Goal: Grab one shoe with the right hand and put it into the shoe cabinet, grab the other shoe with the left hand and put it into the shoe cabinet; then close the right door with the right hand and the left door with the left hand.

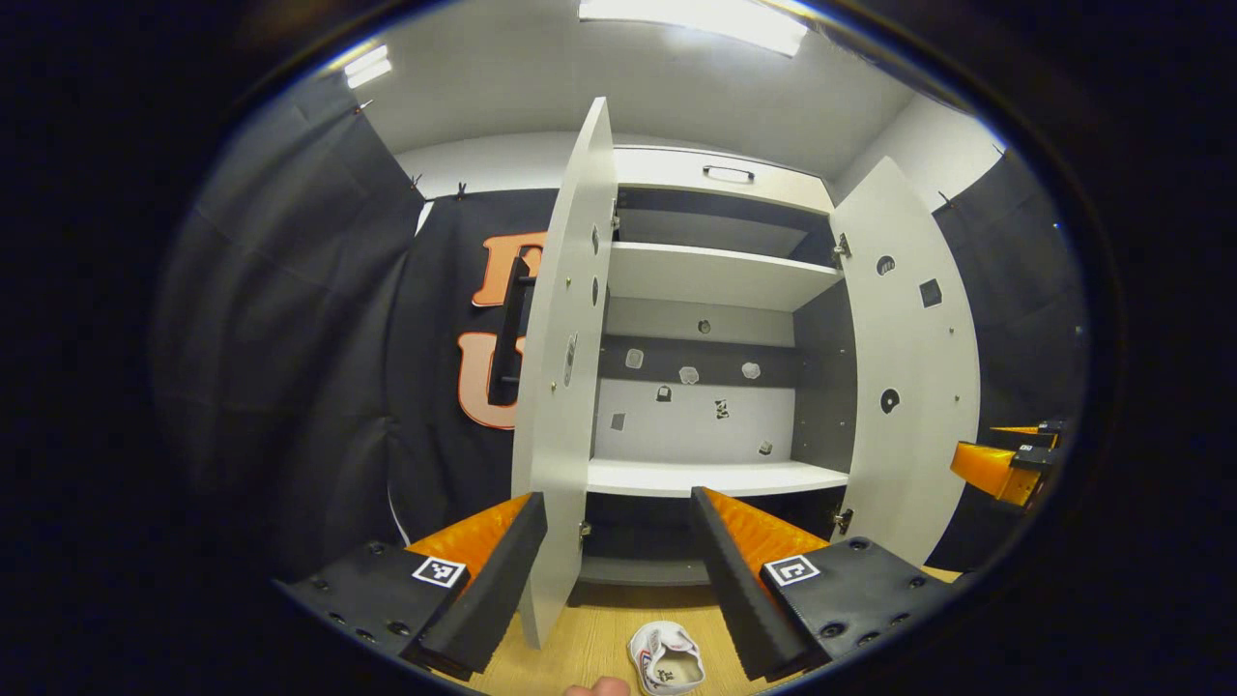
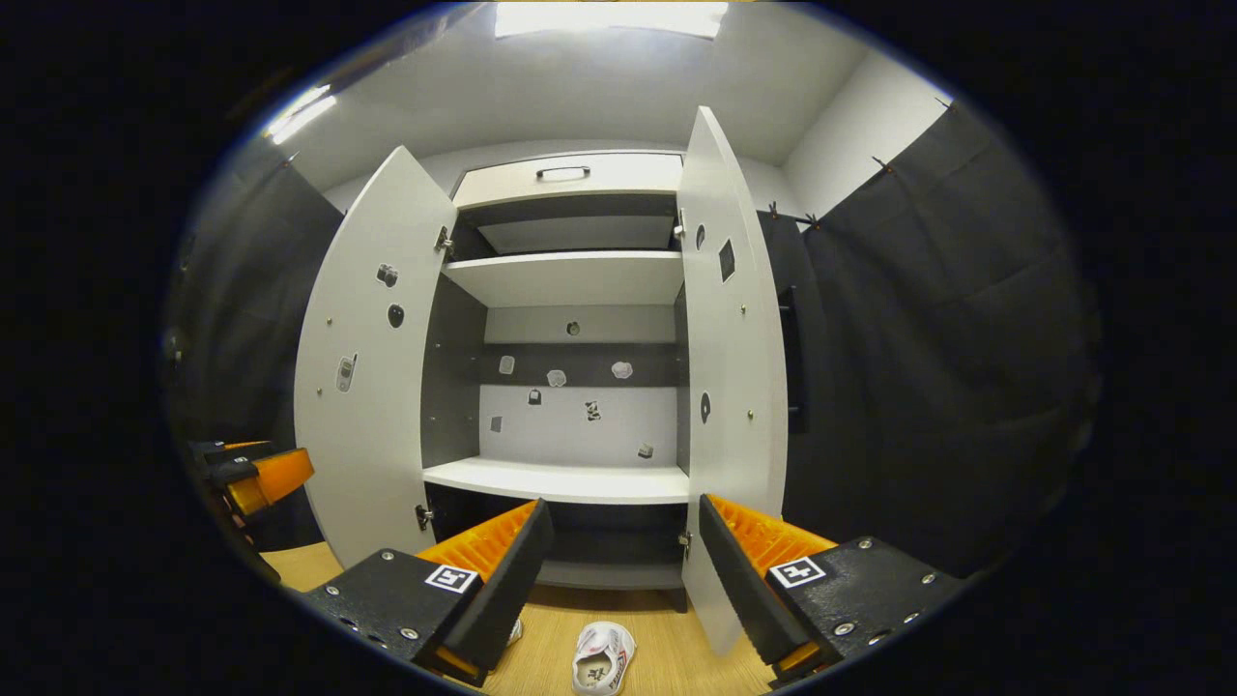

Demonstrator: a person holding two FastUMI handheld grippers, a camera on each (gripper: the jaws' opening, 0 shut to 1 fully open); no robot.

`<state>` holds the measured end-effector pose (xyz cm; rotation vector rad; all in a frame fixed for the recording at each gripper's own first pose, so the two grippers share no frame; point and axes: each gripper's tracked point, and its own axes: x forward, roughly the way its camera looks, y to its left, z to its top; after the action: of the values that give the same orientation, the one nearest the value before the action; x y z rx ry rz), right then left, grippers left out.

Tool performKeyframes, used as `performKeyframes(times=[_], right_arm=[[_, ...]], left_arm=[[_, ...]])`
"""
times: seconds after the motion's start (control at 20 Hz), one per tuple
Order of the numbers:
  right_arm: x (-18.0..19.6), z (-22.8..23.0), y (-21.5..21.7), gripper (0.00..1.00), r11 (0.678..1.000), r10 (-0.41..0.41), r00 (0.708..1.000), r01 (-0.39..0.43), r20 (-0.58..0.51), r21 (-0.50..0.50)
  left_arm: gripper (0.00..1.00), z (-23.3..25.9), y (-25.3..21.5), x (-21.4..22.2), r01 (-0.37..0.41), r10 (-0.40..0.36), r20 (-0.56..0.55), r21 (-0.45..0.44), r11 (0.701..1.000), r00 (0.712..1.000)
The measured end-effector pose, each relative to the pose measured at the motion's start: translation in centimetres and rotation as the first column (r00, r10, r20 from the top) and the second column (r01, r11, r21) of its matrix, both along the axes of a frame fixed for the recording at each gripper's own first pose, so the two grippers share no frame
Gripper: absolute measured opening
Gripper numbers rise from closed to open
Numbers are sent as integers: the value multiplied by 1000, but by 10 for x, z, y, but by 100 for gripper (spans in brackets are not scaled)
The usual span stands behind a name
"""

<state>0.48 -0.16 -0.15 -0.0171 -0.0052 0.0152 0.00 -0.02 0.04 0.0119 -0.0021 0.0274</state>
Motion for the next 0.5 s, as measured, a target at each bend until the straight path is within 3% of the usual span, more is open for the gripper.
performKeyframes(times=[0.4,0.45,0.5], right_arm=[[10,-6,2,94,1000,12,1000,-12,-25,-4],[13,-8,3,98,1000,16,999,-16,-29,-2],[15,-10,3,94,1000,18,999,-18,-31,-1]], left_arm=[[96,-2,-2,6,-16,16,1,-2,1000,1000],[96,-3,-2,7,-18,18,0,-2,1000,1000],[96,-4,-2,7,-19,19,-1,-1,1000,1000]])
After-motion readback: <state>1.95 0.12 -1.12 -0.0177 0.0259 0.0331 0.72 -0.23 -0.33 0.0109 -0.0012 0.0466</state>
